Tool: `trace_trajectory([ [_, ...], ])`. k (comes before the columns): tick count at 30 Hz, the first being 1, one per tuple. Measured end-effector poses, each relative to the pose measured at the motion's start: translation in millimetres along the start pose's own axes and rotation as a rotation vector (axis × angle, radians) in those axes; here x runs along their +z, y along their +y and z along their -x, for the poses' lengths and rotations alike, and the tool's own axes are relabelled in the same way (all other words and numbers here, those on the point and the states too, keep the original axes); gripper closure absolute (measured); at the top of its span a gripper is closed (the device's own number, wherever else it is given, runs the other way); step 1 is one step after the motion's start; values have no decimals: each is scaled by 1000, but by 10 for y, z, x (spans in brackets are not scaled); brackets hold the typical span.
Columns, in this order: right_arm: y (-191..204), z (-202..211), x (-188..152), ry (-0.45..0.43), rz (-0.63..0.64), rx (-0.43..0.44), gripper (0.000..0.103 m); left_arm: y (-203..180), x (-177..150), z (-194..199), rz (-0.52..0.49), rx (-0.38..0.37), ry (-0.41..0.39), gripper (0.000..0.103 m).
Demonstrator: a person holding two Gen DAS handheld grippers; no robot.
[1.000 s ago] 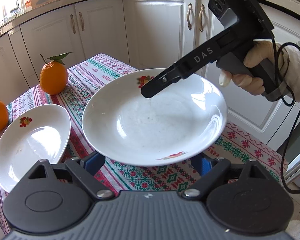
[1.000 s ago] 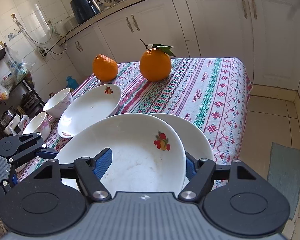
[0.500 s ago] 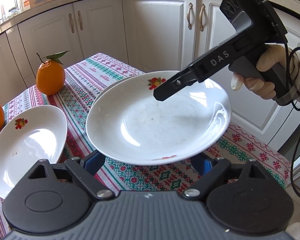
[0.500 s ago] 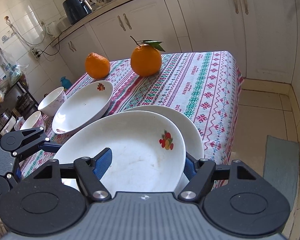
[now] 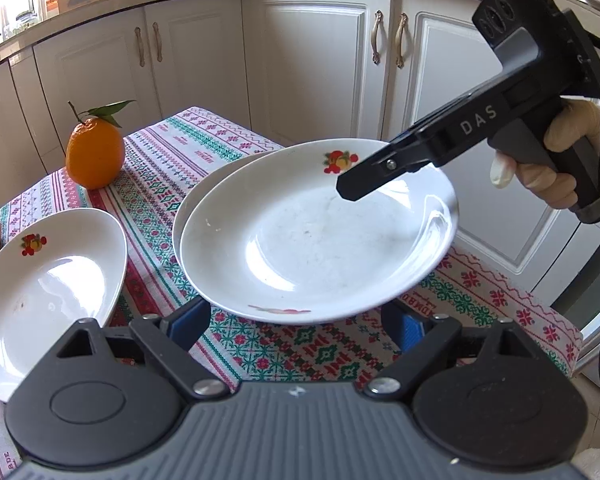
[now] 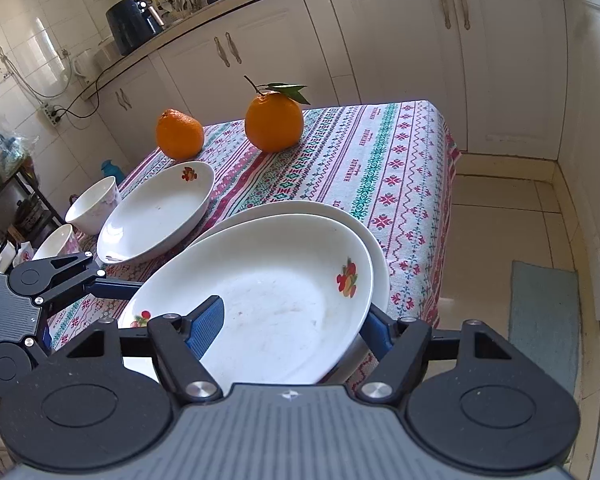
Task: Organize plates and bowls
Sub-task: 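Lower the plate onto the stained plate and open the right gripper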
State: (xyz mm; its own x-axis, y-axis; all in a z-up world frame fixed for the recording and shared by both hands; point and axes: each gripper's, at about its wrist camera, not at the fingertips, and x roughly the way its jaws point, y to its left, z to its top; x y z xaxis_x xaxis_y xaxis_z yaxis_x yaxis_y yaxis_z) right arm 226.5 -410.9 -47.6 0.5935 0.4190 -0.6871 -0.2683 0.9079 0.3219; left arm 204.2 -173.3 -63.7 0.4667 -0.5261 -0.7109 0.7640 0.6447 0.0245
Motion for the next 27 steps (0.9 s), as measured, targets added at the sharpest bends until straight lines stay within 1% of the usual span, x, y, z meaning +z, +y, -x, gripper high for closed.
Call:
trace_trajectory([
  [10, 78, 80, -15, 8, 2, -54, 25, -3, -18, 40, -14, 6, -28, 11],
  [17, 149, 52, -13, 27, 19, -101, 24, -14, -66, 179, -11, 2, -54, 11],
  [22, 221, 10, -11, 45, 39, -145, 18, -20, -103, 268, -14, 1, -63, 10],
  [24, 239, -9, -13, 60, 47, -170, 18, -24, -119, 295, -17, 3, -67, 10],
  [27, 254, -20, -31, 68, 53, -184, 17, -27, -142, 331, -20, 5, -73, 10],
])
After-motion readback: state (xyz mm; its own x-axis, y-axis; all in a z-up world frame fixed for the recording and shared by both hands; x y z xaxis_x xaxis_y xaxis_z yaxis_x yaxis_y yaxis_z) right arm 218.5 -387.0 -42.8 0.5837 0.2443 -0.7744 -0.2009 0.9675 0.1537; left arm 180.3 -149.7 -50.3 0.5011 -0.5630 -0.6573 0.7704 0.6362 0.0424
